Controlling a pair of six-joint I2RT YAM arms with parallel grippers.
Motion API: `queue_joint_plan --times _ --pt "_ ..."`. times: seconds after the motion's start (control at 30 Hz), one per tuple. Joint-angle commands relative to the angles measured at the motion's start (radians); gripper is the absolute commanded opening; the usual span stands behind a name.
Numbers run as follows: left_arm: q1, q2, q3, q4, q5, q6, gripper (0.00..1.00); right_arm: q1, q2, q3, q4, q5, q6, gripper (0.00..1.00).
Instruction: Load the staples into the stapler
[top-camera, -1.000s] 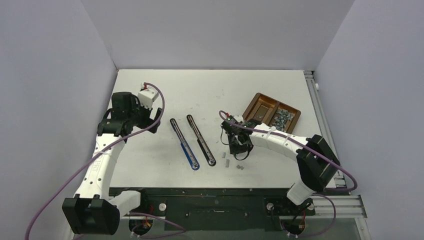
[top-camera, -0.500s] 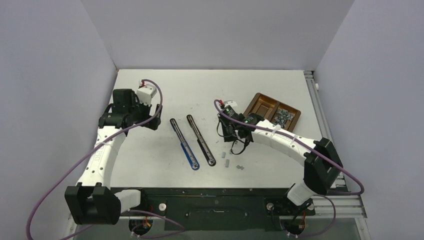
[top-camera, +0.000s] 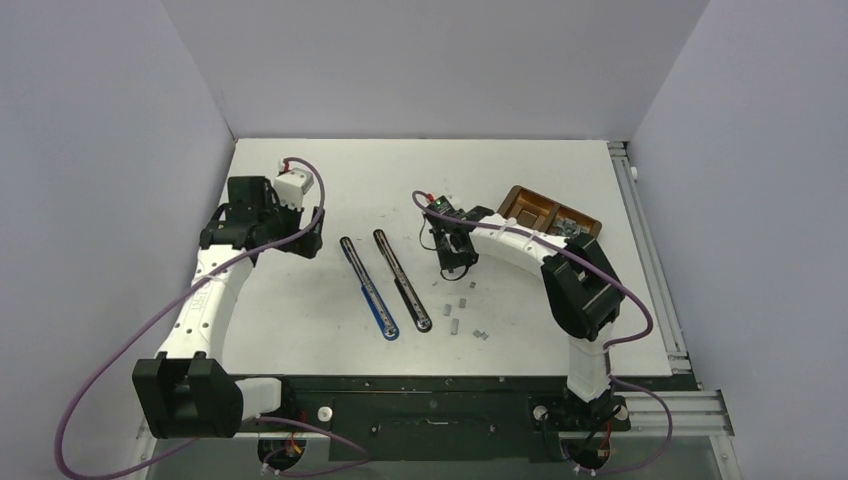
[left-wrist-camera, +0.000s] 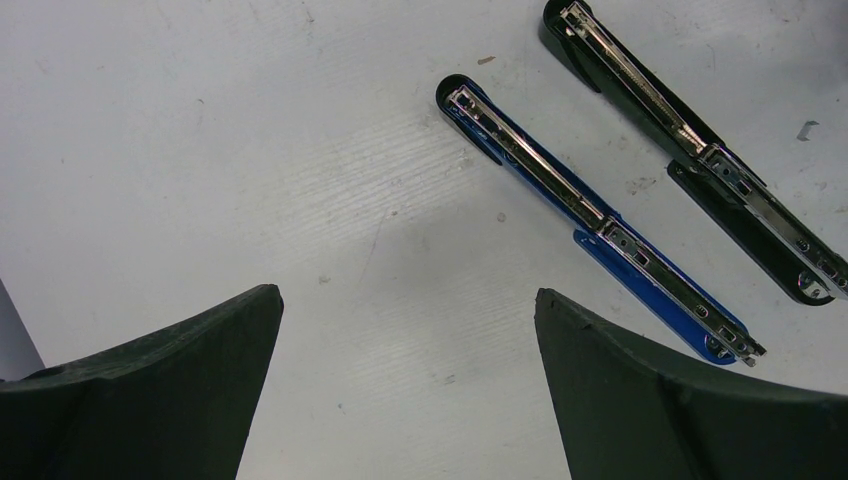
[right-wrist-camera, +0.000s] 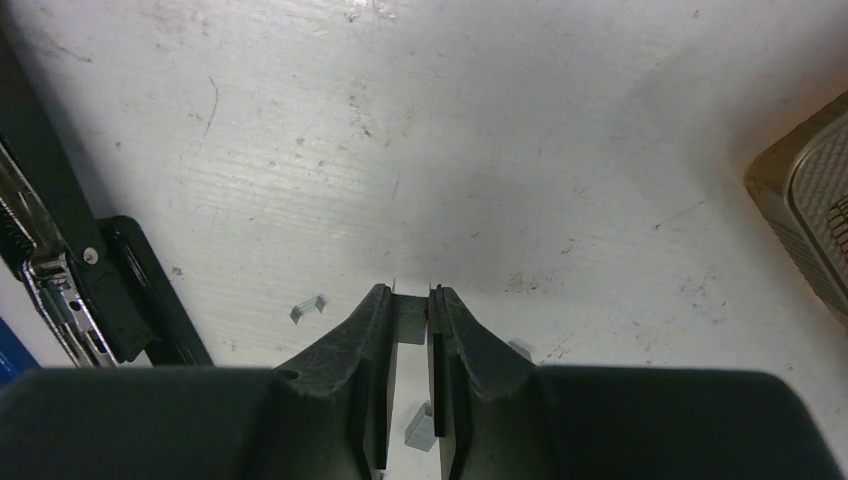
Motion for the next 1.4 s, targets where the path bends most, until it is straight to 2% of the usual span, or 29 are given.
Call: queue_joint_plan --times 0.0,0.53,0.73,0.83,1.17,1.37 --pt "0.006 0.02 0.064 0.016 0.024 -0.012 0.96 -0.017 0.008 0.04 0.005 -0.033 -0.031 0.09" --pt "0.057 0.021 0.055 0.039 0.042 -0.024 0.96 -0.028 0.102 0.085 -0.047 -0.064 -0.046 0.15" --pt "0.06 0.017 0.056 0.041 0.049 -0.022 0.96 -0.035 0.107 0.102 -0.08 -0.077 -0.039 0.38" --pt "0.064 0.012 0.054 0.047 0.05 -0.017 0.96 -0.042 0.115 0.12 -0.105 -0.091 -0.035 0.45" --pt "0.086 0.005 0.051 0.063 0.054 -0.004 0.96 -0.072 0.22 0.249 -0.235 -0.17 -0.034 0.44" --pt "0.097 0.007 0.054 0.07 0.057 0.008 0.96 -0.101 0.246 0.252 -0.262 -0.196 -0.018 0.43"
